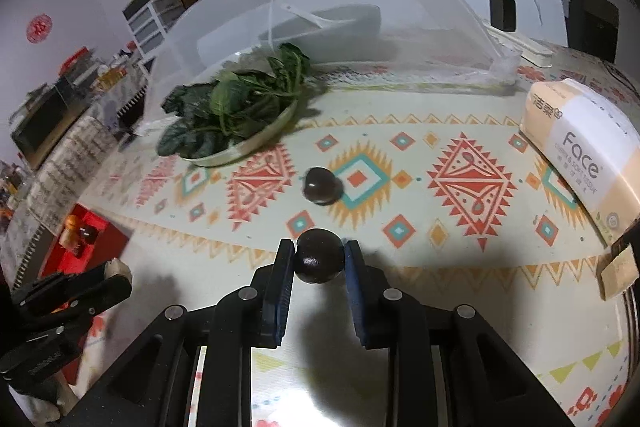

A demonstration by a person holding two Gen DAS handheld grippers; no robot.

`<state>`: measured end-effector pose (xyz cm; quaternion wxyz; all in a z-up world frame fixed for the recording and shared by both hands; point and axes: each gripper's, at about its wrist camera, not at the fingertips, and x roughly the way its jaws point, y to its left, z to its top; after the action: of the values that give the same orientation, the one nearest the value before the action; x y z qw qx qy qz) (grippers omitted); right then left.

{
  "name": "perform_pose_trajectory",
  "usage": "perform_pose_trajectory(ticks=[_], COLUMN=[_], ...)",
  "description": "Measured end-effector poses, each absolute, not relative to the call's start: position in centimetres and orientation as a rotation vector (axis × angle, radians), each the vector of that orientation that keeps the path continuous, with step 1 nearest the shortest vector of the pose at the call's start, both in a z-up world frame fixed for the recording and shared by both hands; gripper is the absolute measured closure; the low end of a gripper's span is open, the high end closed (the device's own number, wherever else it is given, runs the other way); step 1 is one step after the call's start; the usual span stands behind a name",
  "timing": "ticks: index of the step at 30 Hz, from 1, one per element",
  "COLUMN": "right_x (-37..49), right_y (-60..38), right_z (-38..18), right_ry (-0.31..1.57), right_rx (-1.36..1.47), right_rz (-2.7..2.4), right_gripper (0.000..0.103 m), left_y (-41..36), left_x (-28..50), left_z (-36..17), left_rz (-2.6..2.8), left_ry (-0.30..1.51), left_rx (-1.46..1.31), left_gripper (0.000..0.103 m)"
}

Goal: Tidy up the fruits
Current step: 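Grasp a bread cube with the left tool while the right tool grasps a chestnut, then carry the bread cube and chestnut over the red tray and release both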

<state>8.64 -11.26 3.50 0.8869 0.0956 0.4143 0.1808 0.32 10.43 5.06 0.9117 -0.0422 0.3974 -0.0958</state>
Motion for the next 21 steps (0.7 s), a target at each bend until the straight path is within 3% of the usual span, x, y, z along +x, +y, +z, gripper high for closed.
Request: perform_pose_trajectory(ticks=[11, 21], right_x=[4.5, 1.5], right_y=[-4.8, 4.9], right_z=[7.3, 8.5], right_ry=[0.828, 0.849], right_rx=[0.144, 0.073], right_rz=[0.521, 0.671], right_gripper=[0.076, 0.076], left_y=[20.1, 31.0], left_x=[-6.1, -10.6], left_z=[8.1, 6.5], left_rz=[-0.063, 0.114], left_ry=[0.720, 0.691], left_rx=[-0.253, -0.399], left_gripper=[0.076, 0.076])
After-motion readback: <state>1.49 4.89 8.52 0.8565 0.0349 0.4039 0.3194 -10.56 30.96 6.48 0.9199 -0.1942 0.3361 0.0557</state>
